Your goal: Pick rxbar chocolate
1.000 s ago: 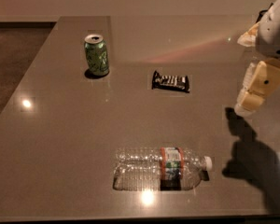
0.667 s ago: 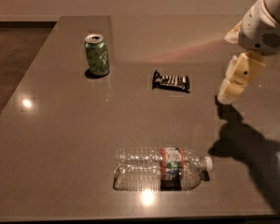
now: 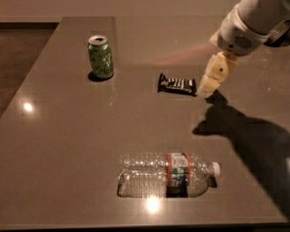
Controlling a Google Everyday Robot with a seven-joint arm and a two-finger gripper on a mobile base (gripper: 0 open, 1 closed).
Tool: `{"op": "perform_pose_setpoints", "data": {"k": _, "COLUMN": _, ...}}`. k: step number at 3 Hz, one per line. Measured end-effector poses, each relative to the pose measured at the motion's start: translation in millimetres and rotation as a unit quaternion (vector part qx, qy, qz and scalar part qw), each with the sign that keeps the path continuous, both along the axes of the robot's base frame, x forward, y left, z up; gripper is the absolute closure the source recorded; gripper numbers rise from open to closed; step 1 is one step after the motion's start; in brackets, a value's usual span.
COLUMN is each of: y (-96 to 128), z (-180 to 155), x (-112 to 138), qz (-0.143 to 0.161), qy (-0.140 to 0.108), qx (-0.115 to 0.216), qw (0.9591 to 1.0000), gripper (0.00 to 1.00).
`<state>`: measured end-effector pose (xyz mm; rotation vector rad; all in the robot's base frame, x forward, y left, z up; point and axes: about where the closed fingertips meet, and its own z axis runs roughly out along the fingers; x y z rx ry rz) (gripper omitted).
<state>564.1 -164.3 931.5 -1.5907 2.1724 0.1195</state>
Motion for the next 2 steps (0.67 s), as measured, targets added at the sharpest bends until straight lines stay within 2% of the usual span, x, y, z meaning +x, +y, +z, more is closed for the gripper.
{"op": "perform_pose_setpoints", "data": {"k": 1, "y": 19, "z": -25, "x": 21, "qz": 0.000, "qy": 0.008, "qx": 0.009, "qw": 0.9999, "gripper": 0.00}}
{"op": "perform_pose_setpoints", "data": {"k": 2, "y": 39, "z": -64, "x": 42, "qz": 0.005, "qy": 0.028, "qx": 0.005, "qw": 0.9996, "gripper": 0.00}}
